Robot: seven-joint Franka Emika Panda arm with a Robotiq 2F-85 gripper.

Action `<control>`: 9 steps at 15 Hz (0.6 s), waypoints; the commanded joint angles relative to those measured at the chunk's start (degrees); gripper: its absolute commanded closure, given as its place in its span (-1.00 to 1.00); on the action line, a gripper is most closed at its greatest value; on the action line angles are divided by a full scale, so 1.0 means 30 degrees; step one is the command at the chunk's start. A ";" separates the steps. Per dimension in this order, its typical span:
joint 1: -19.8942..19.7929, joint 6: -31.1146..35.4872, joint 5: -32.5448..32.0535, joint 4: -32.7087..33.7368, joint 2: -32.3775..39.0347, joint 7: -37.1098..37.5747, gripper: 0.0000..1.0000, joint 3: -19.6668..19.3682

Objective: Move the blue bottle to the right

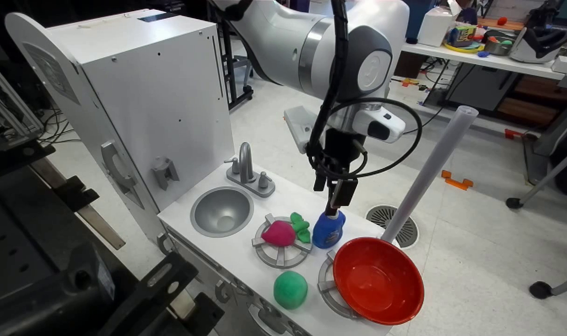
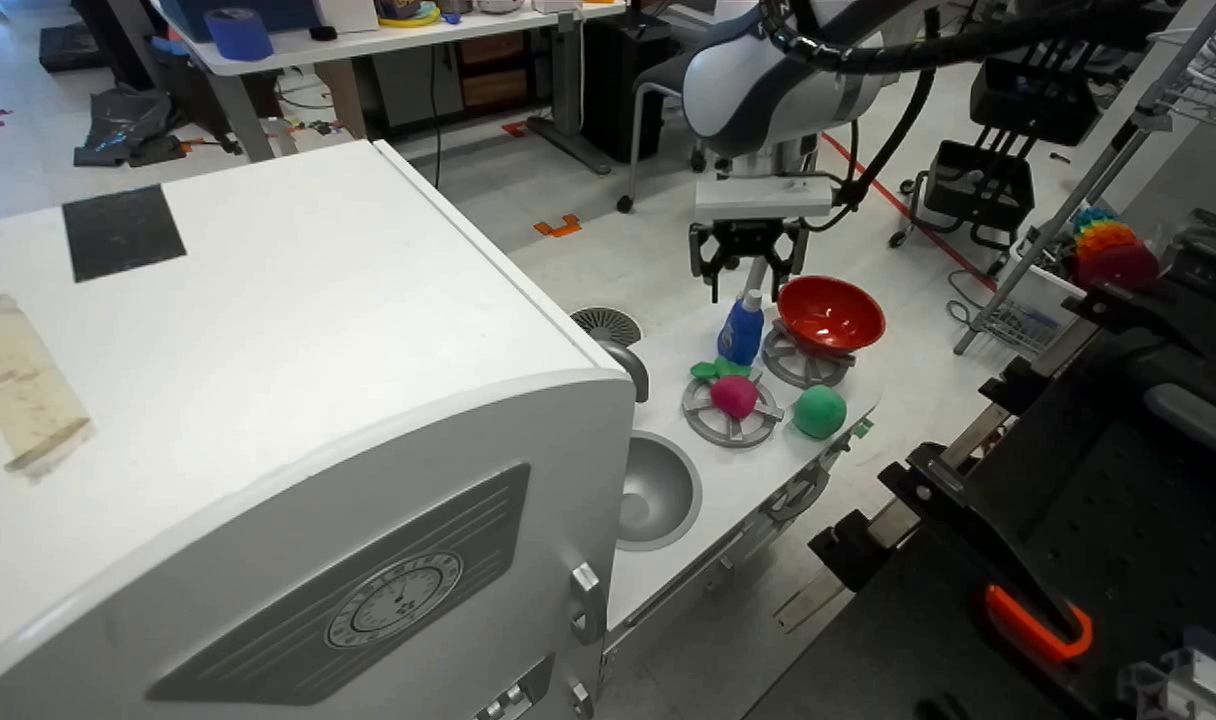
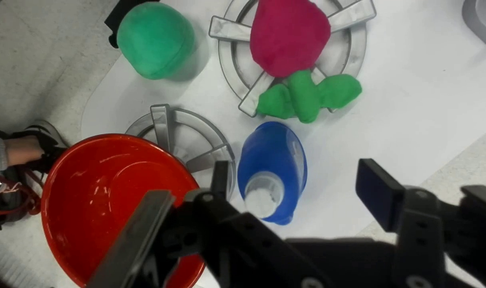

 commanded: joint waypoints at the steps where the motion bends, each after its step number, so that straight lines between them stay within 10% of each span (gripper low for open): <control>1: 0.0147 -0.2062 0.0253 0.0676 -0.0006 -0.0429 -1.00 0.0436; 5: 0.0904 -0.6828 -0.0020 0.2106 -0.0050 -0.1137 -1.00 0.0778; 9: 0.1323 -0.7113 -0.0007 0.1312 -0.0662 -0.1420 -1.00 0.0851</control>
